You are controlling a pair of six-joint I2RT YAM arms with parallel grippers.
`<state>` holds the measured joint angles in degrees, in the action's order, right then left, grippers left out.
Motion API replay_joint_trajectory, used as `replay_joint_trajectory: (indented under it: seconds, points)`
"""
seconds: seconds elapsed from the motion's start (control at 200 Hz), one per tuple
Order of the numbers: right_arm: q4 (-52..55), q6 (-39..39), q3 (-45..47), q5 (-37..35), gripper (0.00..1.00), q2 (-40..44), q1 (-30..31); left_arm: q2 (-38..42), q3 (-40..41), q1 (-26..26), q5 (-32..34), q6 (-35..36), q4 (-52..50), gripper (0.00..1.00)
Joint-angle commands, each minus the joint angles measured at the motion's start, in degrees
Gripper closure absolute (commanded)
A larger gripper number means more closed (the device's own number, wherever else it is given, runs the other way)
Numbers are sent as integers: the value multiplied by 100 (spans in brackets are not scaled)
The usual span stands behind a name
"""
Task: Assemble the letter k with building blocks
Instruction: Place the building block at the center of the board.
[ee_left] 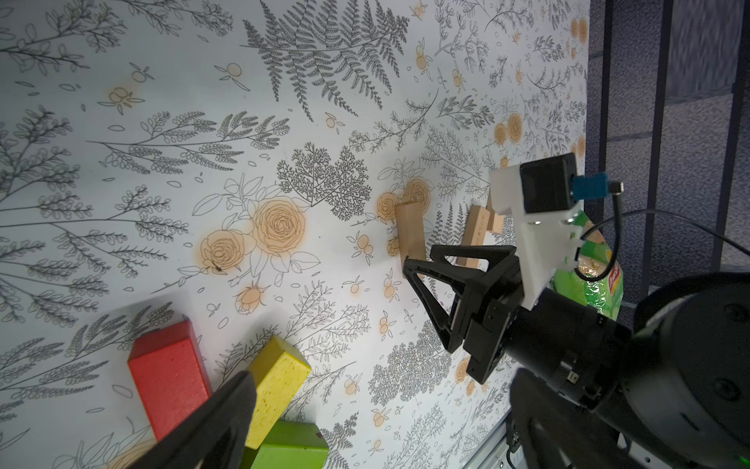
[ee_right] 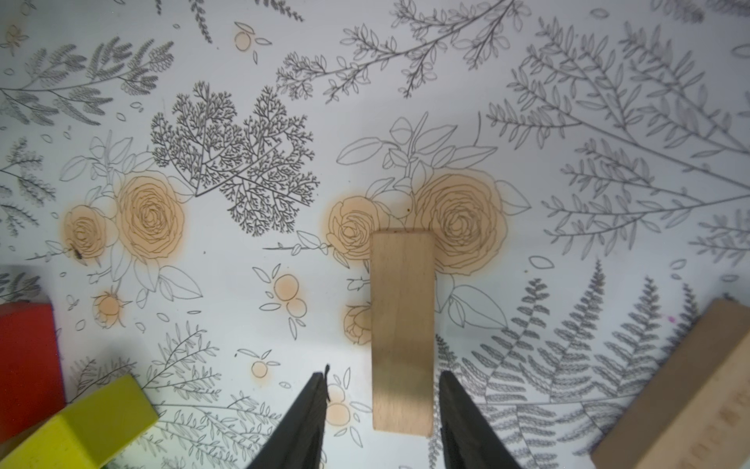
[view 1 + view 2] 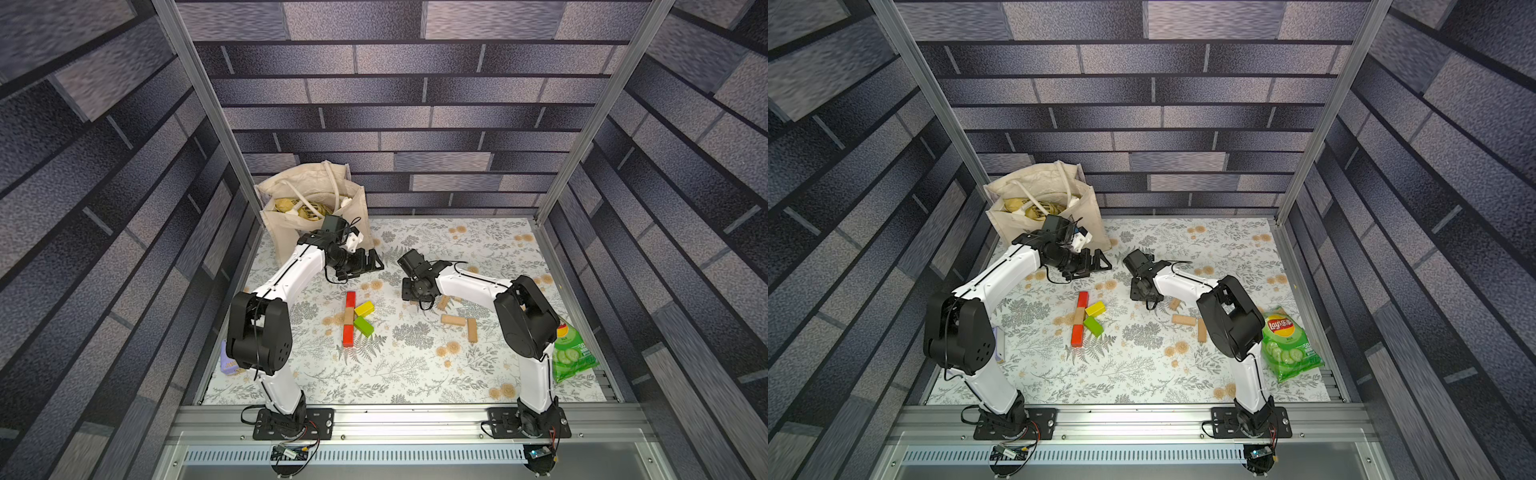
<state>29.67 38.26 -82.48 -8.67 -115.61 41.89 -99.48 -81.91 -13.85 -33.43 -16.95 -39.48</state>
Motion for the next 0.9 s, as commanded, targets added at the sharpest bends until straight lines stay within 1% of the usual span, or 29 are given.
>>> replay_joint_trajectory:
  seconds: [0.0,0.611,0.892]
  points:
    - [75,-27,-32,23,53,-184,27,-43,-150,-38,-41,131,-147,0]
    - [-31,5,-23,153,53,-224,25,-36,-150,-39,-38,131,-156,0]
    - [123,-5,-23,-87,53,-210,29,-30,-150,-36,-58,139,-147,0]
